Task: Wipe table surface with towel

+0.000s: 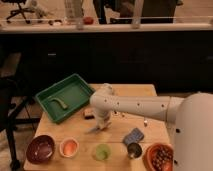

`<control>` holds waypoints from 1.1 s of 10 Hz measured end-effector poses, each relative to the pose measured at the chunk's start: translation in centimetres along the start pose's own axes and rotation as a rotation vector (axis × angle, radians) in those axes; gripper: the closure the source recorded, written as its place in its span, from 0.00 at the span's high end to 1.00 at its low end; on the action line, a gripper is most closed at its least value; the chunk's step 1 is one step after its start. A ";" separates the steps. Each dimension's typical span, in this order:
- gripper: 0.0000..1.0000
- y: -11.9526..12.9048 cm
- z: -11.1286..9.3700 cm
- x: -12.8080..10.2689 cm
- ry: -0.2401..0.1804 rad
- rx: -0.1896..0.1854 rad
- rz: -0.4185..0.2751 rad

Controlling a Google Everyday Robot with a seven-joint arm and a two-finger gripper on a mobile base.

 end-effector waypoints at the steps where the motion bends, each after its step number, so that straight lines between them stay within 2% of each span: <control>1: 0.00 1.1 -0.1 -0.8 -0.019 0.000 -0.020; 2: 0.00 1.5 -0.2 -1.1 -0.025 0.000 -0.029; 3: 0.00 3.3 -0.1 -1.6 -0.035 -0.015 -0.052; 6: 0.00 4.5 0.7 2.0 0.016 -0.056 -0.012; 8: 0.00 3.1 1.2 3.5 0.038 -0.066 0.009; 9: 0.00 1.7 1.4 3.9 0.051 -0.071 0.011; 11: 0.00 -0.4 1.7 2.9 0.061 -0.075 0.004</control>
